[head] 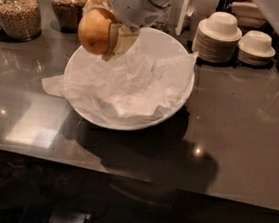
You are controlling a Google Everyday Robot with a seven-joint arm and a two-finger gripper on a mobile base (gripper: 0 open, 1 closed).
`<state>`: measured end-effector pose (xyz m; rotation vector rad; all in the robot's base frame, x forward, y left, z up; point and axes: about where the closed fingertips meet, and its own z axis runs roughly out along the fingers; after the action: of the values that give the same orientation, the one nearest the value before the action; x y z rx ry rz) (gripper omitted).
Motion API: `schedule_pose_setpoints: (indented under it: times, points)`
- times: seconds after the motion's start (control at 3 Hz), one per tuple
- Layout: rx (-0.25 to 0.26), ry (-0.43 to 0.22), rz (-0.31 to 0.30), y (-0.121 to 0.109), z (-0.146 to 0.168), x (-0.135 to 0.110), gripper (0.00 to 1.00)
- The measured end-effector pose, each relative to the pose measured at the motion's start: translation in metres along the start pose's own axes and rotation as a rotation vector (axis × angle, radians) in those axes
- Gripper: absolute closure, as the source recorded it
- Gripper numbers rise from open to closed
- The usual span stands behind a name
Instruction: Pick orange from white bowl
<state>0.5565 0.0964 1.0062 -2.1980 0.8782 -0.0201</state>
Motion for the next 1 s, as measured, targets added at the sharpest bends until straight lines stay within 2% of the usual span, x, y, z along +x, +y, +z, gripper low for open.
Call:
schedule_pose_setpoints:
  times: [0.33,0.67,1.0]
  points:
    - [0.003,-0.151,0.108,0.011,-0.035,-0.005,1.00]
    - [0.034,-0.255,0.220,0.026,-0.073,-0.023,1.00]
    - [0.041,-0.291,0.299,0.049,-0.094,-0.064,1.00]
